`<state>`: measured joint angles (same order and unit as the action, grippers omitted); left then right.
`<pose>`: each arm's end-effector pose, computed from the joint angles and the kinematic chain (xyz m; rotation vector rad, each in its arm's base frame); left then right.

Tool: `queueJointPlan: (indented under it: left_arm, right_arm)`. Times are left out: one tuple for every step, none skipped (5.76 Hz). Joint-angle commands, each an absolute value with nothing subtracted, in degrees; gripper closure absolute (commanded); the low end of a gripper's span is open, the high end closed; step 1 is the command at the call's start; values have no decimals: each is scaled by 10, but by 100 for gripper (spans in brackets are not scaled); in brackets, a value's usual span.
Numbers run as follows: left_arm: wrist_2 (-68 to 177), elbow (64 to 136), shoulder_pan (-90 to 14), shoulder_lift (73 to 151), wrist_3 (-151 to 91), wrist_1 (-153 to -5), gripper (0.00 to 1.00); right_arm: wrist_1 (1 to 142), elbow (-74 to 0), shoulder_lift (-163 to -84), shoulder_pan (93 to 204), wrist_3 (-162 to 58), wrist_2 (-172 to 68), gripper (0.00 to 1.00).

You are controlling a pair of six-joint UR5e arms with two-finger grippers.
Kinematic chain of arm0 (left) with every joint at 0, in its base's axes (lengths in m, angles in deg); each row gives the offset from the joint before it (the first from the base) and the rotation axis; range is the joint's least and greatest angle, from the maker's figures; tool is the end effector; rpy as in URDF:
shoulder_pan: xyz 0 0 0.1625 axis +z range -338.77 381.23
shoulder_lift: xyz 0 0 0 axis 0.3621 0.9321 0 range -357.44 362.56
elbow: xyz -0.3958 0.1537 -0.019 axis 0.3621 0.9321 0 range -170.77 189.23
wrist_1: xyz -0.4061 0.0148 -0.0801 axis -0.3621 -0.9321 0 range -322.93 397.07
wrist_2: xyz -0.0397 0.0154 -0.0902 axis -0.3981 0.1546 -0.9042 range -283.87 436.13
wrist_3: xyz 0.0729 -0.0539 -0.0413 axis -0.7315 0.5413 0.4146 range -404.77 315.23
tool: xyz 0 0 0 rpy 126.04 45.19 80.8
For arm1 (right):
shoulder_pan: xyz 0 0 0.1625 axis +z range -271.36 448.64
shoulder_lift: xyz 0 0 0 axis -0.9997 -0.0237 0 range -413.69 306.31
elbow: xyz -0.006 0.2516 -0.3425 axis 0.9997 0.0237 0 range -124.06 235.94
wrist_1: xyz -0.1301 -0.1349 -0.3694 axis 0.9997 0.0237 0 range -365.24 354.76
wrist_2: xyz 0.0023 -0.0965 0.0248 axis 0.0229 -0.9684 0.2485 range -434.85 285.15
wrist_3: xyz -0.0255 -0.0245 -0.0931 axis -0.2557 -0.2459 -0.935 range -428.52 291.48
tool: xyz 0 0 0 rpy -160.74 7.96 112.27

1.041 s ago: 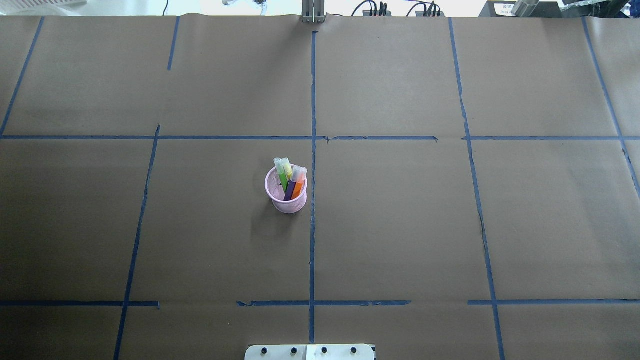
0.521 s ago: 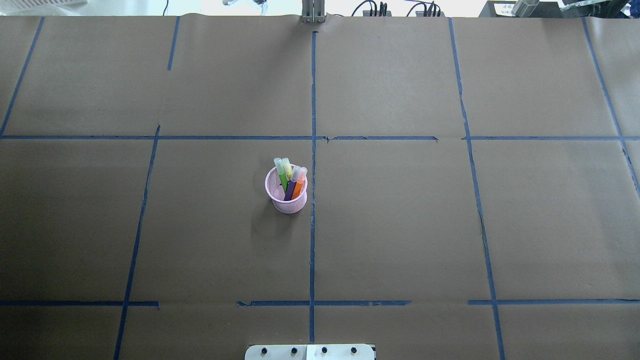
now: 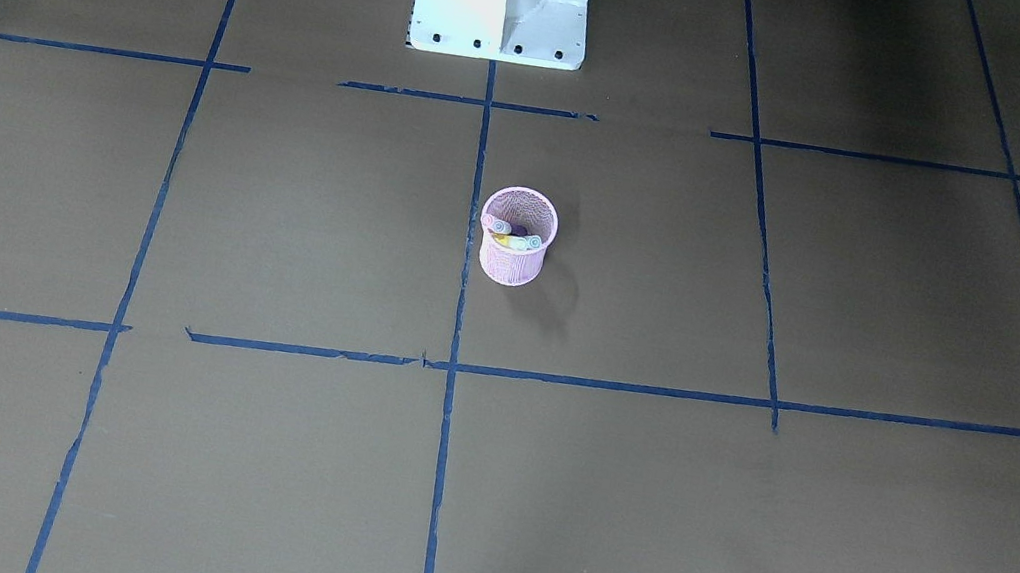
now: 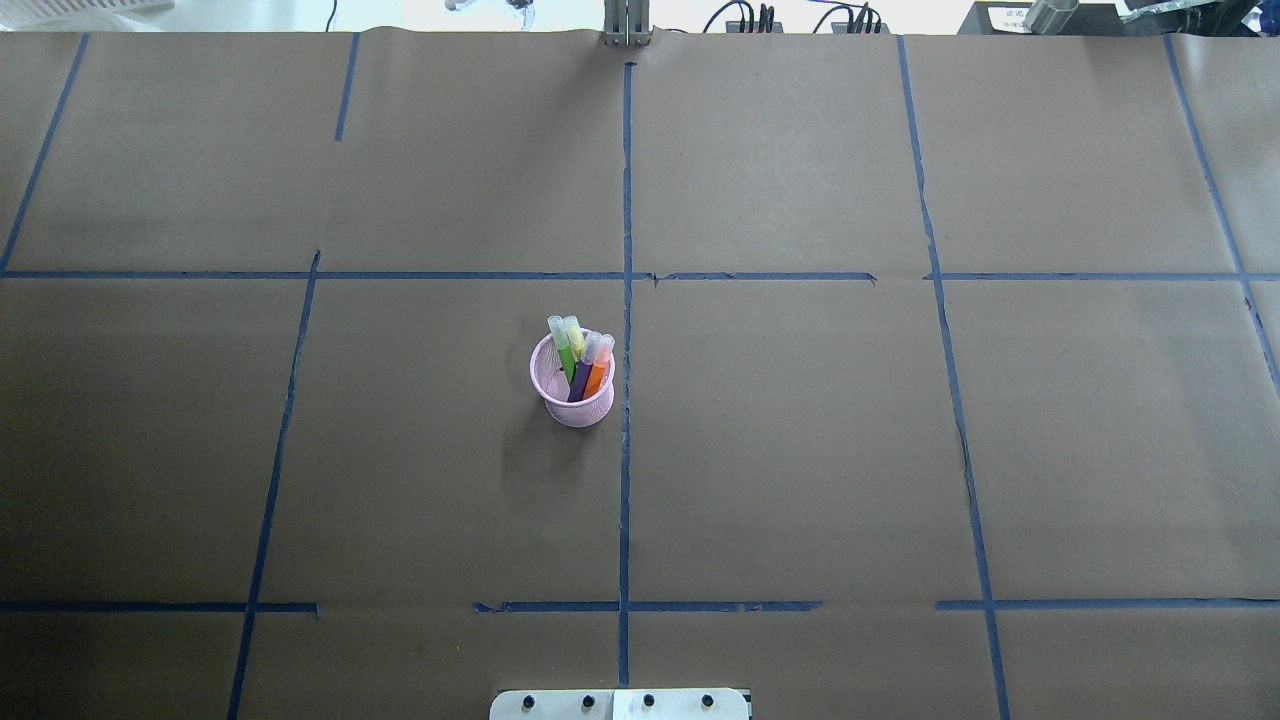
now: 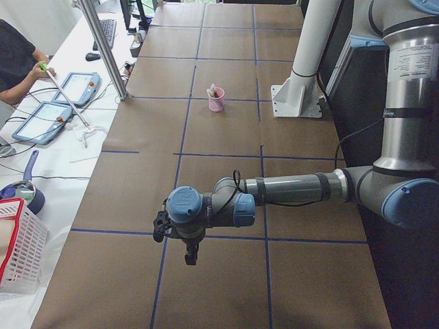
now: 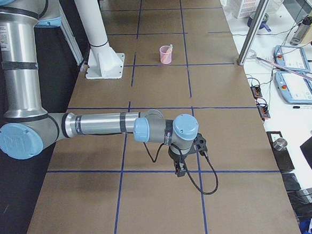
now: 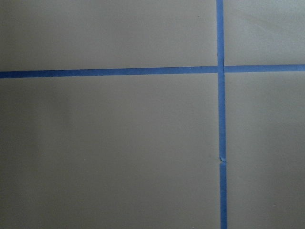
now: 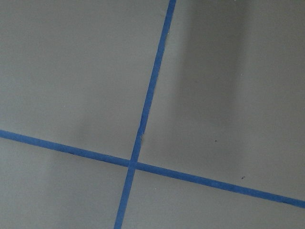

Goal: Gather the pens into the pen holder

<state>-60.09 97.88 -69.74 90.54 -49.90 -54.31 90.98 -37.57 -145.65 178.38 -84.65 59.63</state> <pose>-0.0694 -0.4727 0.6826 0.0103 0.8074 0.0547 0.0614 -0.4714 0.6556 0.0305 -0.7811 -0.2398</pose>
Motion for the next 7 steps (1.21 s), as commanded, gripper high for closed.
queueJointPlan:
  left_arm:
    - [-597,1031,-644,909,-505,-474,0]
    - [-601,1047,-645,907,-505,-464,0]
    - [-601,1071,-646,905,-508,-422,0]
    - [-601,1067,-646,901,-504,-422,0]
    - [-601,1066,-646,894,-500,-425,0]
    - [-604,1067,-646,895,-501,-426,0]
    - [-604,1069,-656,895,-501,-426,0]
  right_arm:
    - [906,-379,-1458,1784,-845,598,0]
    - [906,-381,-1458,1784,-843,598,0]
    - [906,-381,-1458,1784,-843,598,0]
    - [906,-382,-1458,1784,-844,598,0]
    - [906,-382,-1458,1784,-844,598,0]
    - [906,-382,-1458,1784,-843,598,0]
    - [906,-382,-1459,1784,-844,599,0]
